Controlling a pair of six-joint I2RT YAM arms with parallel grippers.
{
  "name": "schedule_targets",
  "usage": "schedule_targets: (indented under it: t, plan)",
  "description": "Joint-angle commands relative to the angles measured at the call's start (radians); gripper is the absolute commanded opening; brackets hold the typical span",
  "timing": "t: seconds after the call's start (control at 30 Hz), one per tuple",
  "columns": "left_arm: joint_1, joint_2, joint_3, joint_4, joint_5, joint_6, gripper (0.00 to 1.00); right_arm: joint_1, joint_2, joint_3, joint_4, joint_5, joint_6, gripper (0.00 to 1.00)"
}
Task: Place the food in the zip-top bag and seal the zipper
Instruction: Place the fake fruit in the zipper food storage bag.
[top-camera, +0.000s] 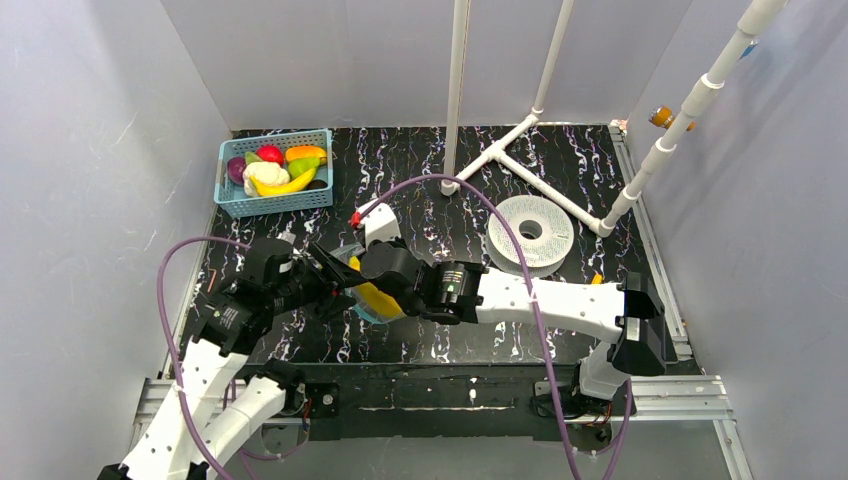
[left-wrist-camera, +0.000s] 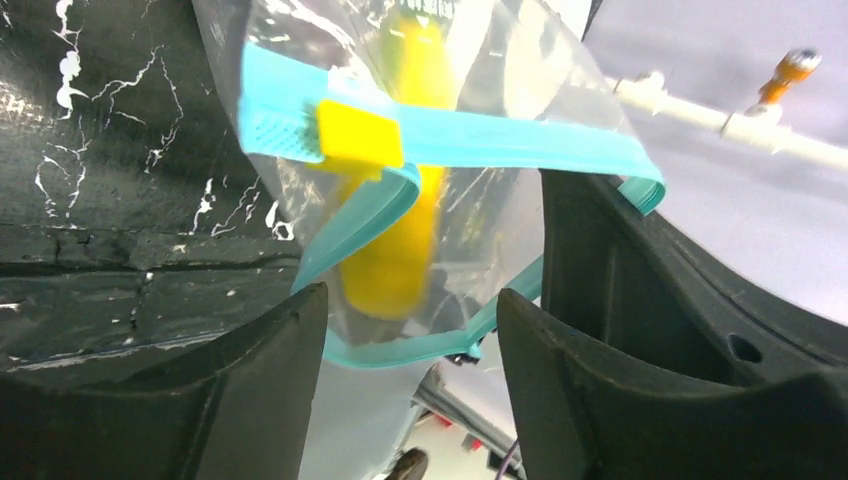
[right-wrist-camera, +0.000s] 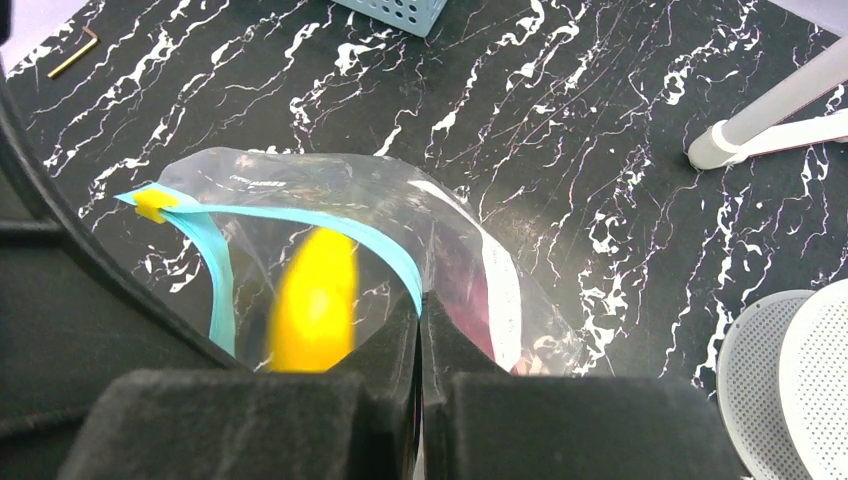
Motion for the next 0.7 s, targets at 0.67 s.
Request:
schedule_targets:
  t: [0.67]
  plan:
    - [-0.004,0.169,0.484,-0.205,-0.392,0.624,0.89,-0.148,-0.196,-0.094,-0.129,-0.100,0.237,0.01]
